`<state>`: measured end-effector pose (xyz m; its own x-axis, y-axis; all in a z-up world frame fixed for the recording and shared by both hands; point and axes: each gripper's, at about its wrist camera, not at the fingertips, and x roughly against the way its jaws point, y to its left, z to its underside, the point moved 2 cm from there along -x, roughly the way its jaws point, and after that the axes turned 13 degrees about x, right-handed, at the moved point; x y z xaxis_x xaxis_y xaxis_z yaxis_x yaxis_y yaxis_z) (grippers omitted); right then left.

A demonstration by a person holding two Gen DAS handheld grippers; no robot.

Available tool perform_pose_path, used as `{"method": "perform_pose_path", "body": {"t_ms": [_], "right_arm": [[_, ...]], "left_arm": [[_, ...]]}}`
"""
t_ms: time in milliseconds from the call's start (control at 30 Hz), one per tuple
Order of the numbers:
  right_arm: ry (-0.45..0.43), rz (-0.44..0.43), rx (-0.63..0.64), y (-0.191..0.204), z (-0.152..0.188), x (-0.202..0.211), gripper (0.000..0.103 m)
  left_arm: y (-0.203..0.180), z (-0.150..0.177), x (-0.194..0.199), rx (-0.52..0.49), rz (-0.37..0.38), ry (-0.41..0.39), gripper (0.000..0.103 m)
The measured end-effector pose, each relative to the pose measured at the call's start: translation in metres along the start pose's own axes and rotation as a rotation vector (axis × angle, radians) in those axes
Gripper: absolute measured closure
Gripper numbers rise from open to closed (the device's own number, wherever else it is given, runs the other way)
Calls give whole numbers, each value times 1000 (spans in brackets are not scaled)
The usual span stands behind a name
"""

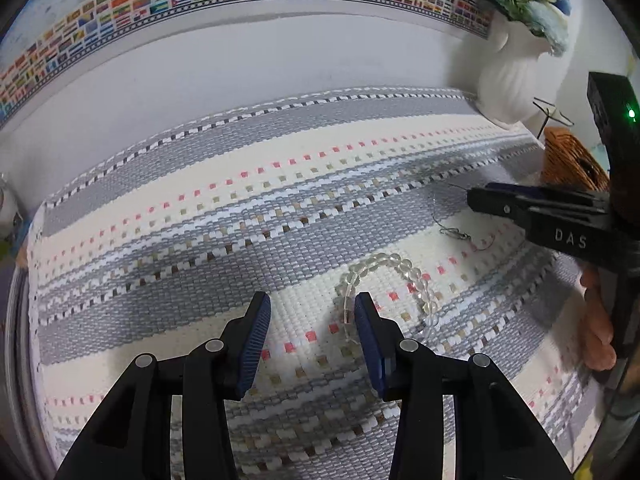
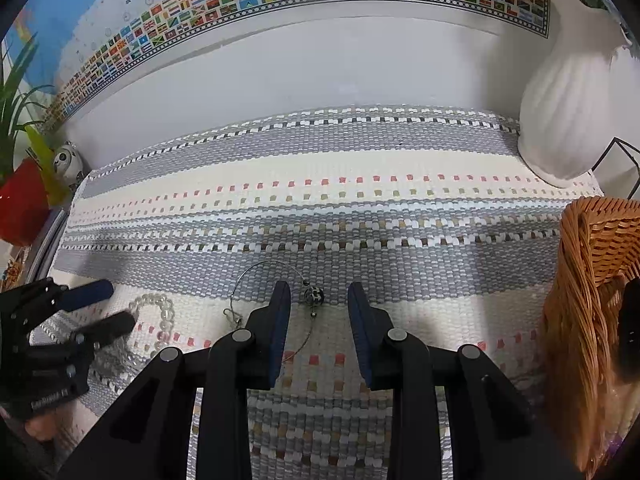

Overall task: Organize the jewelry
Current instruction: 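Close left tool on the bead bracelet while right tool grips the silver hoop earring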

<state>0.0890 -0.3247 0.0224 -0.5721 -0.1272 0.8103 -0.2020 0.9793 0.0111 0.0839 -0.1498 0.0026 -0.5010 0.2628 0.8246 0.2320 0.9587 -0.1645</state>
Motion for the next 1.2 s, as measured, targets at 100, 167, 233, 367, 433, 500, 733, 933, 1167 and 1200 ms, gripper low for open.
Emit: {"method": "perform_pose_path", "body": {"t_ms": [100,167,233,367,433,500,733,933,1167,1200], "right_arm": [[1,9,7,0,0,-1,70],[1,26,19,2,0,-1,70],[4,57,45,6,0,-2,70],[12,131,141,27,-2,-6,83],[10,151,182,36,-2,-6,91],[6,149,189,37,-1,-5,91],[-59,52,112,23,0,12,91],[-129,18,94,22,-3,28,91],[-256,-8,96,30,-6,64,91],[-271,-16,85,30,-7,69,91]], "left_arm": [[-12,4,0,-41,20,0,58],[-22,7,1,-76,14,-9,58],[-33,10,1,-115,-14,-38,59],[-37,9,0,-110,19,-40,86],[-38,10,1,-123,-5,-56,96],[-37,9,2,-121,5,-59,96],[-26,3,27,-53,140,-104,96],[-22,0,35,-23,180,-121,96],[-14,-3,53,16,253,-155,96],[-14,-4,57,12,259,-168,96]]}}
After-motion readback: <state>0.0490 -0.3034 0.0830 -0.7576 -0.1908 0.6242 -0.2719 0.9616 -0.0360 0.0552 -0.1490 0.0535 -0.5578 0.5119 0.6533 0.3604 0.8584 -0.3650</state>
